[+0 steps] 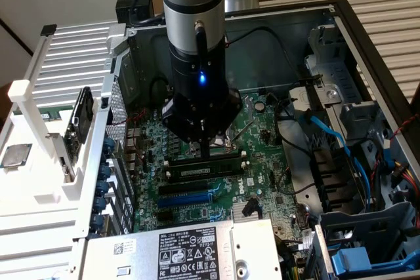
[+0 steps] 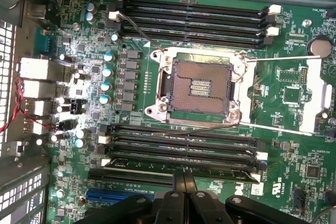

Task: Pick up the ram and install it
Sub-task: 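Press down the ram until it locks into place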

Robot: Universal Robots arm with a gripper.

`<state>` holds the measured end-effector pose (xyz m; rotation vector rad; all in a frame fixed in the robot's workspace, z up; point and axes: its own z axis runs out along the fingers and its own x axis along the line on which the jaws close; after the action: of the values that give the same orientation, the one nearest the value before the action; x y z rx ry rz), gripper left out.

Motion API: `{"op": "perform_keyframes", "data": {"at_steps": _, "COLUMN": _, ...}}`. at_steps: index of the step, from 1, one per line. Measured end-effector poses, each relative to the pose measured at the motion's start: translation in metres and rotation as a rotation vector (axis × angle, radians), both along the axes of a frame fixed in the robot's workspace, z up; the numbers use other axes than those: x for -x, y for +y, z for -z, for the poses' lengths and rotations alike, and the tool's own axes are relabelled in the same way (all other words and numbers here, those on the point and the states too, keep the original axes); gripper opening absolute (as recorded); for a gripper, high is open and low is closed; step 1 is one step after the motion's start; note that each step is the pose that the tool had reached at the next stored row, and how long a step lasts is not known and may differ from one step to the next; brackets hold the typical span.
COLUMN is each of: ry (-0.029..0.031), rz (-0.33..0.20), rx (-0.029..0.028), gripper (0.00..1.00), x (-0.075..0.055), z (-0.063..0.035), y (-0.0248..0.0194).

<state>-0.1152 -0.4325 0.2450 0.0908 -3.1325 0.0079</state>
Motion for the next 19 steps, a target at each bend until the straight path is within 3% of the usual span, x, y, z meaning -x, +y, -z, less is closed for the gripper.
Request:
{"op": "perform_keyframes", "data": {"at_steps": 5, "ry": -0.0001, "rz": 0.066, "rx": -0.0001, "gripper": 0.1, "x": 0.0, "z": 0.0001, "y": 0.0}}
{"op": "perform_keyframes", "data": {"at_steps": 11, "ry": 0.0, "rz": 0.071, "rx": 0.0004, "gripper": 0.1, "x": 0.0, "z": 0.0, "y": 0.0}}
{"op": "perform_keyframes", "data": {"at_steps": 15, "ry": 0.0, "rz": 0.125, "rx": 0.0007, "gripper": 0.1, "x": -0.0001, "z": 0.0, "y": 0.0}}
{"op": "perform_keyframes", "data": {"at_steps": 19, "ry": 0.0, "rz": 0.13, "rx": 0.0007, "gripper": 0.1, "x": -0.0001, "z": 0.0, "y": 0.0}}
